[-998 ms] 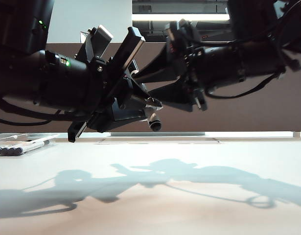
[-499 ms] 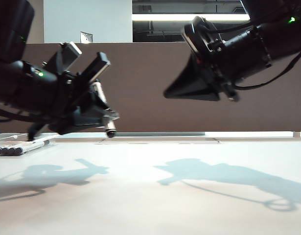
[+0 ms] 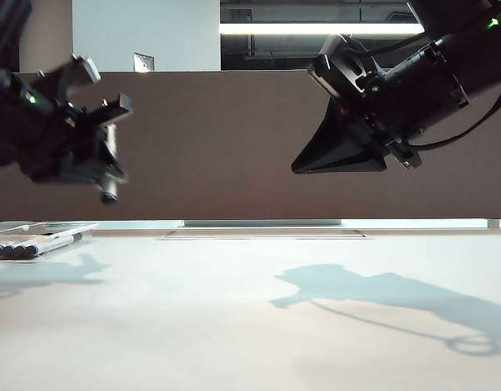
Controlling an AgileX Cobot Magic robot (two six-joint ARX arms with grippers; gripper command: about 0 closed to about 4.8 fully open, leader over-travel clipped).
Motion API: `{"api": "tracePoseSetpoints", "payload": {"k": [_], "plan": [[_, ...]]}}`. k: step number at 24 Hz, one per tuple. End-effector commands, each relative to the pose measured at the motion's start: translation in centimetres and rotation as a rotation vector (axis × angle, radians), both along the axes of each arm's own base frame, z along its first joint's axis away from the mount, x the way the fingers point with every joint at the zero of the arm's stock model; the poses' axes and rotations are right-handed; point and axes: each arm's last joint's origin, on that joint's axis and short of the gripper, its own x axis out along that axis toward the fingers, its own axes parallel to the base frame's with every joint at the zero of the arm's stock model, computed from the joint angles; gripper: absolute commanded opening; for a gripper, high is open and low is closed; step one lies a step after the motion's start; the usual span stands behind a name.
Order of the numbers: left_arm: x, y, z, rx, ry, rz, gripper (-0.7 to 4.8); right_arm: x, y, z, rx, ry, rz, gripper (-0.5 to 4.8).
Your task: Pick up the black marker on the right and put it into the packaging box on the left, making sure the marker fit the shape of the box's grooves.
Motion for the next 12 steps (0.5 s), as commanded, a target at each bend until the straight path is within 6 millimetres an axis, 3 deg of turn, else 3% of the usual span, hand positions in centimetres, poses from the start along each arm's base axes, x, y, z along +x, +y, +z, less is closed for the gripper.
{"api": "tracePoseSetpoints", "payload": {"k": [1,6,8,12], "plan": [[1.3,1.6,1.7,0.117,-0.012,0.019,-0.06,-0.1,0.0,0.1,-0.005,0.011,0.010,-0.06],[2.7,4.3,3.8,0.170,-0.043,0.097,-0.06,-0.3,-0.1,-0.2,-0.018,0.037,0.016,-0.06],[3.4,6.6,4.6,0.212,-0.073,0.158,-0.06,-0.3,0.0,-0.1,-0.009,0.040,0.034,-0.06],[4.5,9.1,5.0,0.265,-0.039,0.218,-0.06,-0.3,0.0,-0.1,-0.008,0.040,0.034,-0.06]]}}
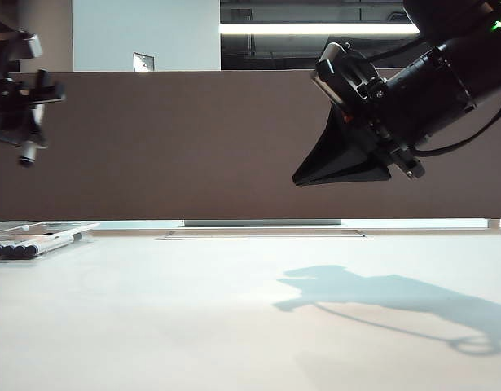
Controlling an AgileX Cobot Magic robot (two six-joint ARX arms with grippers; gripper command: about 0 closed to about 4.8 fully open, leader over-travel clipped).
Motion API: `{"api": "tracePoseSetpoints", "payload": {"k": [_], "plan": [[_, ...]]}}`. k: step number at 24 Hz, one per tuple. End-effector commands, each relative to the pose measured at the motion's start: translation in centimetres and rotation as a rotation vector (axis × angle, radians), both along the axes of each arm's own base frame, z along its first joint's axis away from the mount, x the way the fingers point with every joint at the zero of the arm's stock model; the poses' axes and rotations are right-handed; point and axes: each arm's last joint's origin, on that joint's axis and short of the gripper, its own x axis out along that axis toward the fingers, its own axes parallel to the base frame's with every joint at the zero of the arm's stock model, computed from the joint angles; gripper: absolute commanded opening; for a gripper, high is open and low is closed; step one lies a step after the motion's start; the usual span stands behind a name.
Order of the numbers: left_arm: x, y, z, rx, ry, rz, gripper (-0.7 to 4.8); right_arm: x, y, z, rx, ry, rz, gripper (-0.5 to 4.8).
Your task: Pick up the black marker on the right and put it into the packaging box on the left, making sure the marker fit the shape of the box's grooves.
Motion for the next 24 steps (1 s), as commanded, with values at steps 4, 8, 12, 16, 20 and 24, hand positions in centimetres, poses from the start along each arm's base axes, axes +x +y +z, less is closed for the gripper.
{"api": "tracePoseSetpoints", "payload": {"k": [4,8,12,16,20,24], "plan": [[3.8,2.0,-0.7,0.056,0.114,0.027,-0.06,0.0,0.1,0.4,0.010,-0.021,0.008,-0.06],[5.9,2.0,-1.6,0.055,0.170,0.019,-0.06,0.0,0.1,0.4,0.019,-0.018,0.028,-0.06],[7.4,2.0,-2.5,0.054,0.190,0.018,-0.06,0.0,0.1,0.4,0.018,-0.018,0.028,-0.06],[8.1,1.5,-3.5,0.055,0.219,0.003,-0.06,0.0,0.1,0.4,0.013,-0.025,0.032,-0.06],[8.4,-0.1,-4.8,0.058,0.255,-0.040,-0.06,0.0,0.1,0.4,0.013,-0.026,0.033,-0.05],[8.7,-0.7,-5.8,0.060,0.278,-0.056,-0.06,0.0,0.1,0.4,0.013,-0.026,0.033,-0.05]]}}
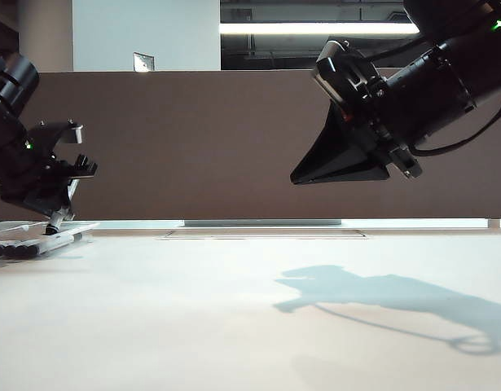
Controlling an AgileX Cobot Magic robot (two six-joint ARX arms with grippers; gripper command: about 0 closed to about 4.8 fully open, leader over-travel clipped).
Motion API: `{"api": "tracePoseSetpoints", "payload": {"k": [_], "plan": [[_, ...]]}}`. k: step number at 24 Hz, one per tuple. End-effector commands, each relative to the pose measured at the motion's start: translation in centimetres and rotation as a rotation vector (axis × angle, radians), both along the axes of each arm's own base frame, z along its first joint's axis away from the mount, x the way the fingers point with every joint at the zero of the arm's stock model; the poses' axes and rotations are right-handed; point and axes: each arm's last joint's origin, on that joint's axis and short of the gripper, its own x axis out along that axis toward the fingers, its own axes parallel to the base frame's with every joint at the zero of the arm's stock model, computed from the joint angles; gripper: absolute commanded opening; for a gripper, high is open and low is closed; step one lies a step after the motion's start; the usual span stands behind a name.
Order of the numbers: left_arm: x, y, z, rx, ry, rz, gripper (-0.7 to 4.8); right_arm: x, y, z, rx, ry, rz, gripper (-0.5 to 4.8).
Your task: Pick up the black marker on the right and put it into the packaging box on the left, making sure the marker fit the shape of the box's grooves.
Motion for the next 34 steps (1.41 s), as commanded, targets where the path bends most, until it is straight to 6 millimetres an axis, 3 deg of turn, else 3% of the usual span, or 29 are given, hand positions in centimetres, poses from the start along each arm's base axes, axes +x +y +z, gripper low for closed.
{"api": "tracePoseSetpoints", "payload": {"k": [1,14,21,34], "plan": [[0.3,-0.2,-0.3,0.003,-0.001,-0.006,-0.06,0.0,0.1,0.4,0.010,-0.021,0.008,-0.06],[0.2,0.0,-0.6,0.003,0.016,-0.002,-0.06,0.0,0.1,0.4,0.010,-0.023,0.007,-0.05],[0.4,0.0,-1.8,0.003,0.054,-0.002,-0.06,0.0,0.1,0.4,0.010,-0.022,0.007,-0.05],[0.6,0.0,-1.7,0.003,0.031,-0.003,-0.02,0.0,0.1,0.4,0.010,-0.022,0.008,-0.06]]}}
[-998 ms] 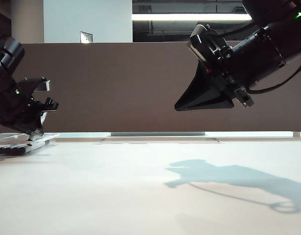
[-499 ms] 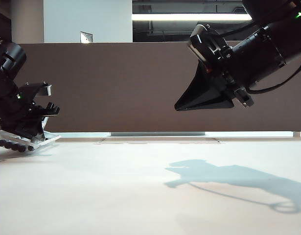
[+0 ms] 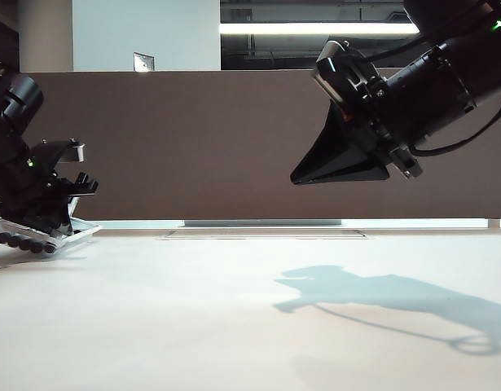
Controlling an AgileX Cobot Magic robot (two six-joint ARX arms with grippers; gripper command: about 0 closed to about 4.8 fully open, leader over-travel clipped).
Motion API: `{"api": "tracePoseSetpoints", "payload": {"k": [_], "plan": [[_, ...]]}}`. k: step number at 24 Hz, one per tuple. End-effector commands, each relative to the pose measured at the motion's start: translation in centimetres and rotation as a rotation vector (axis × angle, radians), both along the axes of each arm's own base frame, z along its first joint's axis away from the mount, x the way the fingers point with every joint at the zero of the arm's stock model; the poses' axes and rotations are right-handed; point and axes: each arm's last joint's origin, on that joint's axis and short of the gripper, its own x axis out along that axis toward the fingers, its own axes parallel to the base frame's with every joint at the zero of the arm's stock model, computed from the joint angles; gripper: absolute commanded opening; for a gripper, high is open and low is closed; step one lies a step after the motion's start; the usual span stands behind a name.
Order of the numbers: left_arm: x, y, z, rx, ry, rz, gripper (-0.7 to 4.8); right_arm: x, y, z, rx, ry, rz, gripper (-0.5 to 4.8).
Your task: Pick up the black marker on the right and put it into the packaging box on the left, making sure the marker fit the shape of the box's grooves.
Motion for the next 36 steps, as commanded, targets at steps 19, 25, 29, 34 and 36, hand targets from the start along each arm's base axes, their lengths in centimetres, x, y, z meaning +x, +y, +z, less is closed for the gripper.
{"api": "tracePoseSetpoints", "payload": {"k": [19,25,29,34,36], "plan": [[0.13,0.03,0.29,0.058,-0.030,-0.047,-0.04,0.03,0.06,0.38,0.010,-0.022,0.007,-0.06],[0.22,0.03,0.45,0.058,-0.035,-0.047,-0.02,0.02,0.06,0.38,0.010,-0.021,0.008,-0.06],[0.22,0.03,0.45,0.076,-0.037,-0.062,0.70,0.02,0.06,0.38,0.010,-0.022,0.008,-0.06],[0.22,0.03,0.45,0.084,-0.039,-0.068,0.84,0.02,0.06,0.38,0.010,-0.021,0.008,-0.06],[0.22,0.03,0.45,0.084,-0.039,-0.068,0.84,0.02,0.06,0.38,0.010,-0.021,0.008,-0.06]]}}
